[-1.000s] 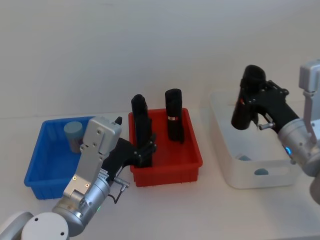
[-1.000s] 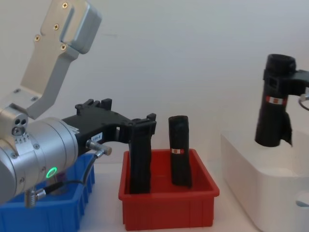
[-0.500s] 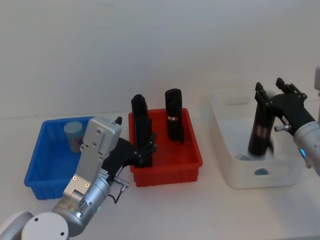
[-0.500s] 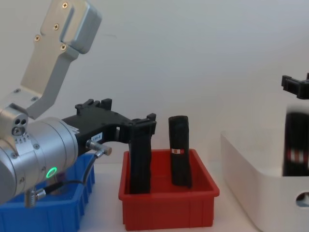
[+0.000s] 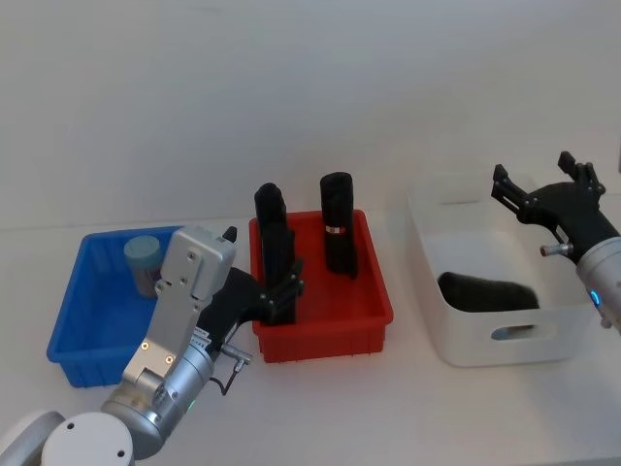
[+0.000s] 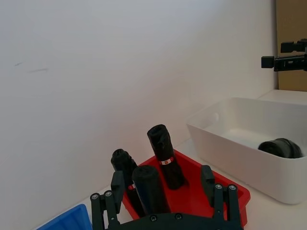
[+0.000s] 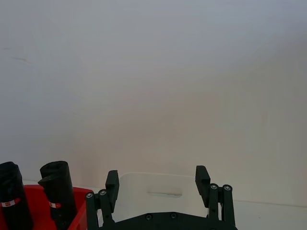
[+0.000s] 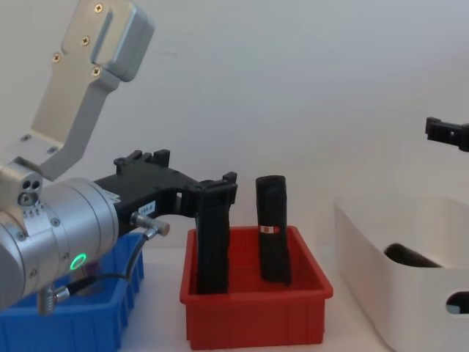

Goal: Pick the cotton swabs from the blue box and place them into the white box.

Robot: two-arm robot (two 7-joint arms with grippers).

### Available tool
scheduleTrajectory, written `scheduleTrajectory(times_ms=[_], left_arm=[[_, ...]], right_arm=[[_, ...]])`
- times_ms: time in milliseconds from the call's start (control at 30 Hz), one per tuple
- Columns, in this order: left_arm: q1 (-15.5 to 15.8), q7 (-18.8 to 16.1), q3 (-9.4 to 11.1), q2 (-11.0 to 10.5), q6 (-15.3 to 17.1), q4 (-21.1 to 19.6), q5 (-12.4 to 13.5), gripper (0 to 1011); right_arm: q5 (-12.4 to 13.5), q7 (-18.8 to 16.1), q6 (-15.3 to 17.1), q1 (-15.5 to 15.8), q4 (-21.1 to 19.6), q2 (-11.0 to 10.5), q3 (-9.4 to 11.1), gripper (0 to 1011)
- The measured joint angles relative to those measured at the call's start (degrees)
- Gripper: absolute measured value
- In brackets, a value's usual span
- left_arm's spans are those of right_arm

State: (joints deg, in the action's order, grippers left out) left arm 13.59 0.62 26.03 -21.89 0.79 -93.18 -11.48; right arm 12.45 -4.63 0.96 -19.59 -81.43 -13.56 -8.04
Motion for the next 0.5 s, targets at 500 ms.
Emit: scheduleTrajectory(times_ms=[500], left_arm=[[0.0,0.0,0.0,0.0,0.0,0.0,0.0,1004]], right_arm=[[0.1,0.2,0.1,0.2,-0.2,-0.1,0.2,1002]])
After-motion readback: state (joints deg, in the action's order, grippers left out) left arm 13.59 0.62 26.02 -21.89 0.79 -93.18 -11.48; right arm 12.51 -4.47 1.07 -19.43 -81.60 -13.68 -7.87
